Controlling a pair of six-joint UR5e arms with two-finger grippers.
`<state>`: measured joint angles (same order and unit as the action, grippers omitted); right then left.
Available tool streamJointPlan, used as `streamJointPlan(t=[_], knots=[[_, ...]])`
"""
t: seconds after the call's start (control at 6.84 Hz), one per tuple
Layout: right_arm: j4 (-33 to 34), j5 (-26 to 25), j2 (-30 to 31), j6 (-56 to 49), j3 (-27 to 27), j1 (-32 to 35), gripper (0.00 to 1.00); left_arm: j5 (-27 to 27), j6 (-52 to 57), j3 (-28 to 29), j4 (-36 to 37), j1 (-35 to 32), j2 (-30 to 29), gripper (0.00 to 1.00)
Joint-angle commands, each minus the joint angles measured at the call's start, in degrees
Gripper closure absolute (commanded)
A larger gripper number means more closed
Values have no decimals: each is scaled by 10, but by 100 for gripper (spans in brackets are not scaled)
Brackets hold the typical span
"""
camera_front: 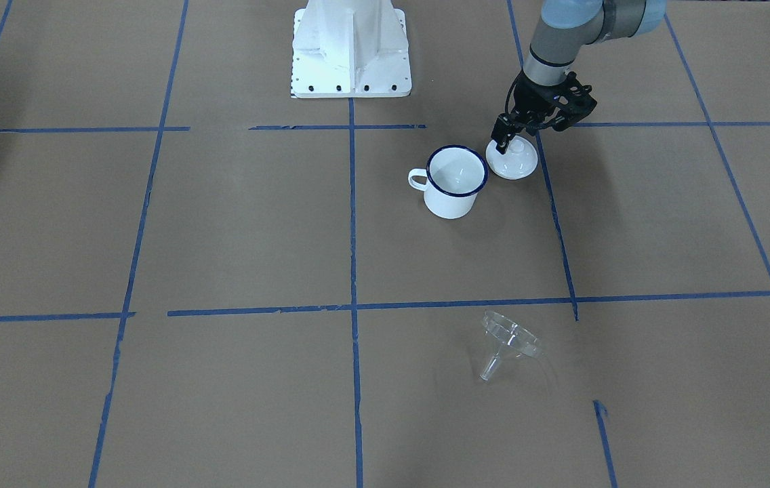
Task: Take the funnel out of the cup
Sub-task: 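Move the left gripper down onto the white lid and grasp it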
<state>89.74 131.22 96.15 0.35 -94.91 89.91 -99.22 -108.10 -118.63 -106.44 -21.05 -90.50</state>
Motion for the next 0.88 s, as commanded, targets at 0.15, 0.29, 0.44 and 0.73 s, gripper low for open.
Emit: streamJointPlan(t=[0.15, 0.29, 0.44, 0.73], knots=[[0, 0, 0, 0, 0, 0, 0, 12, 12, 2, 0, -3, -6, 26], [0, 0, 0, 0, 0, 0, 0, 12, 13, 2, 0, -6, -6, 28], [0, 0, 0, 0, 1, 0, 0, 13, 13, 3, 0, -6, -6, 28], [0, 0, 0, 0, 0, 0, 0, 13, 13, 3, 0, -6, -6, 54]])
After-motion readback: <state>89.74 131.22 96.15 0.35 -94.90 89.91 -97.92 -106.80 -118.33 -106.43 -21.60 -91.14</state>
